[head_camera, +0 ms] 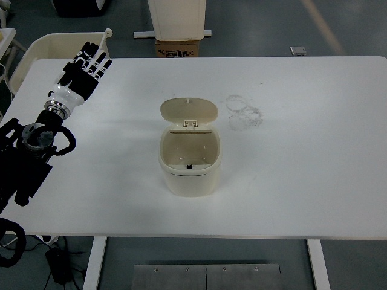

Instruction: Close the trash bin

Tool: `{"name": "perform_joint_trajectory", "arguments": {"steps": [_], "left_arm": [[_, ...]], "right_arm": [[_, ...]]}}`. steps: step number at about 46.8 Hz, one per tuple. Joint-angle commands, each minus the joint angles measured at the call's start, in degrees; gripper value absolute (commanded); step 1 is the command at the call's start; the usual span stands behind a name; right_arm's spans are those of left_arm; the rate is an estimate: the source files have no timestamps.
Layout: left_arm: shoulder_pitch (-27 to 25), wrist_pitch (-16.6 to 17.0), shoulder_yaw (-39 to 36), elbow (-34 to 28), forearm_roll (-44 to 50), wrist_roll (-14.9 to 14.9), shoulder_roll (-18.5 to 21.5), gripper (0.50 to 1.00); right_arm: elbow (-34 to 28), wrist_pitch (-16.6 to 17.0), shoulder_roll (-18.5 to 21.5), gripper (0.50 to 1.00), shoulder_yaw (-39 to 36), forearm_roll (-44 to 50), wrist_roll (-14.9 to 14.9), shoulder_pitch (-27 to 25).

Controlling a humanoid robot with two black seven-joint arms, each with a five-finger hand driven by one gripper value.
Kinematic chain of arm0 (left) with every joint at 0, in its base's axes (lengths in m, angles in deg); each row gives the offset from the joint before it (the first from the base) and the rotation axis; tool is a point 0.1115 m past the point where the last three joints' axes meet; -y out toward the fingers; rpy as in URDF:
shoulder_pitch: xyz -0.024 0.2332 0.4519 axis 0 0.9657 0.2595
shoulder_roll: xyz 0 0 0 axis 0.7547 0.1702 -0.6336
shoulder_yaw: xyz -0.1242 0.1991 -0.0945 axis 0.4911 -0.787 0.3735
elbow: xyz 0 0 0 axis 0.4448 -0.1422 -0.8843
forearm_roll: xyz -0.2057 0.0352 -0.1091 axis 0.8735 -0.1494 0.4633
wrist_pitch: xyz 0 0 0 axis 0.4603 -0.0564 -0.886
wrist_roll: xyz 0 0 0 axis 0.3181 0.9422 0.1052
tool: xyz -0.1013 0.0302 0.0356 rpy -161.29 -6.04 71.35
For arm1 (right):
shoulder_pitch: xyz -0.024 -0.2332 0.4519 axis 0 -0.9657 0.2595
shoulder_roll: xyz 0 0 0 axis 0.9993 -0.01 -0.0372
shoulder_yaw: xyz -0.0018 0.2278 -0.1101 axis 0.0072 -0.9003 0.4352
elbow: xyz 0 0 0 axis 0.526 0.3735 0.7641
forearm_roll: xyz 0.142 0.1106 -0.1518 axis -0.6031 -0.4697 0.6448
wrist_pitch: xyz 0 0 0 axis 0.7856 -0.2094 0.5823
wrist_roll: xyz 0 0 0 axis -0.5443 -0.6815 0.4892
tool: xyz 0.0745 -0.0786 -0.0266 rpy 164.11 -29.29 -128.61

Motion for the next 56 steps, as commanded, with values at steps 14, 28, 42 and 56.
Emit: {"name": "perform_joint_trajectory", "arguments": {"steps": [14, 28, 42, 56], "left_arm": [[-0.05, 0.80, 0.10, -0.21, -0.87, -0.17, 0.17, 1.000], [-0.58, 0.97, 0.10, -0.21, -0.96, -0.17, -0.01, 1.000], [-1.28, 1.15, 0.10, -0.21, -0.96, -0.09, 0.17, 1.000], [-1.81, 1.15, 0.01, -1.09, -1.05, -0.09, 0.17, 1.000]], "right_arm": [[0.00, 0.01, 0.00, 0.993, 0.00, 0.01, 0.00, 0.00], [0.00, 0.01, 0.00, 0.993, 0.00, 0.01, 0.00, 0.00], [0.00, 0.01, 0.00, 0.993, 0.00, -0.08, 0.00, 0.00], [0.00, 0.01, 0.00, 0.993, 0.00, 0.01, 0.00, 0.00]]}}
